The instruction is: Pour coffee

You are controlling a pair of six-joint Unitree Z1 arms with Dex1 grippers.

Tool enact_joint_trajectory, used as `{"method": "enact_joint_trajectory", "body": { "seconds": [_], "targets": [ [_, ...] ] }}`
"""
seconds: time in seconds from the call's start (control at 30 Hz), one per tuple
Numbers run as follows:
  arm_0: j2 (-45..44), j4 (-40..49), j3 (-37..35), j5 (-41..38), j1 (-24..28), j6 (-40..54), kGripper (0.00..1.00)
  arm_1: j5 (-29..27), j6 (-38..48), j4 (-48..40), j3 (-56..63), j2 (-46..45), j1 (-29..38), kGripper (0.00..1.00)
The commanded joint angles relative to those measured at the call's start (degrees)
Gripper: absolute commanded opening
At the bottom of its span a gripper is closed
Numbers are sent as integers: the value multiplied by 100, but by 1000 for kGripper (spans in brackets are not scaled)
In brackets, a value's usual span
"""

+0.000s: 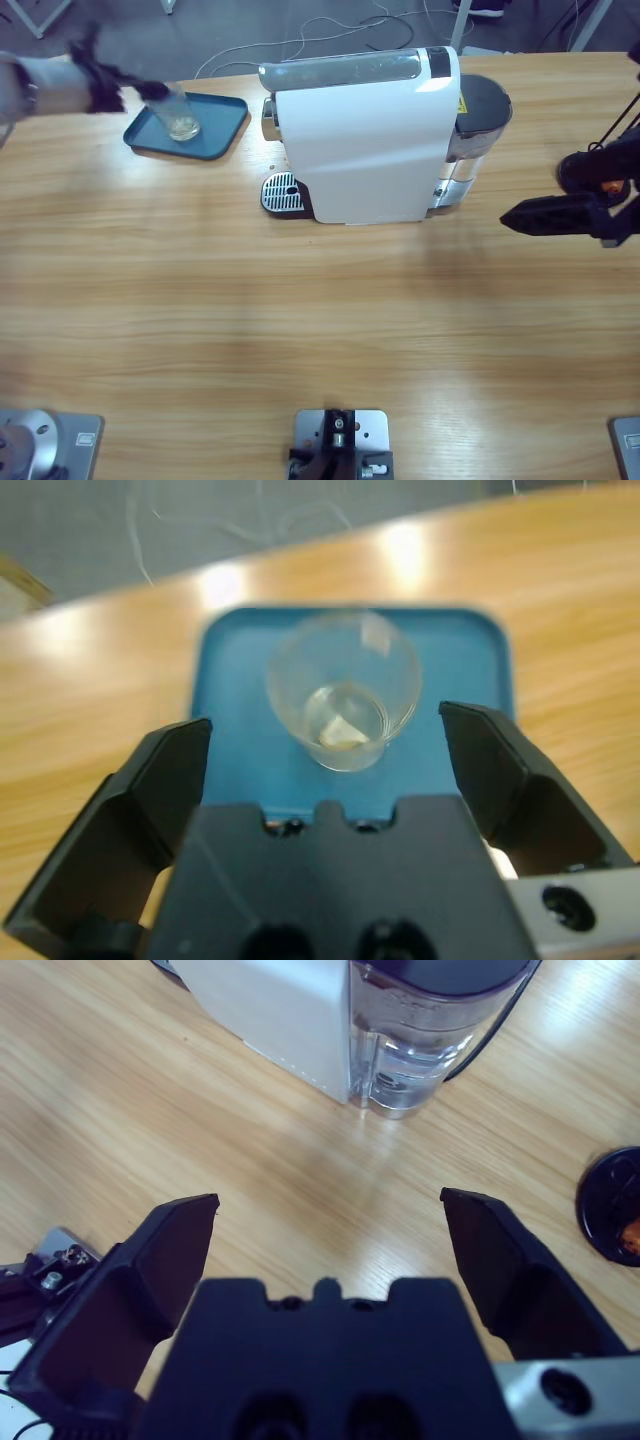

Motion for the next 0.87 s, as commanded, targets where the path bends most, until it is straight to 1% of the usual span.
{"method": "enact_joint_trajectory", "body": {
  "seconds": [0.03,0.1,0.17,0.2,0.27,0.3,0.33,0.37,0.43,0.5,0.63,0.87],
  "targets": [
    [-2075,1386,657,590,-1299,-398,982,-320,-47,300,149,-595,70,1000],
    [-2576,1714,933,629,-1870,-719,982,-318,-26,327,120,-758,70,1000],
    [-2970,2061,1156,509,-2554,-939,982,-313,0,401,126,-901,70,1000],
    [-3072,2208,1230,290,-2804,-988,982,-313,19,469,124,-948,70,1000],
    [-3102,2621,1229,-561,-3254,-969,982,-313,54,629,120,-1026,70,1000],
    [-3167,2864,1195,-821,-3531,-914,982,-313,58,714,126,-1061,70,1000],
    [-3254,3108,1176,-920,-3765,-879,982,-313,58,810,127,-1085,70,1000],
    [-3342,3312,1158,-1039,-3871,-879,982,-313,58,916,138,-1120,70,1000],
    [-3611,3506,1230,-958,-3909,-884,982,-313,58,1016,185,-1242,70,1000],
    [-3747,3532,1253,-874,-3769,-883,982,-313,65,1021,205,-1347,70,1000],
    [-3766,3532,1251,-786,-3544,-867,982,-309,93,1037,214,-1396,70,1000],
    [-3782,3532,1285,-621,-3422,-858,982,-306,93,1055,222,-1435,70,1000]
  ]
}}
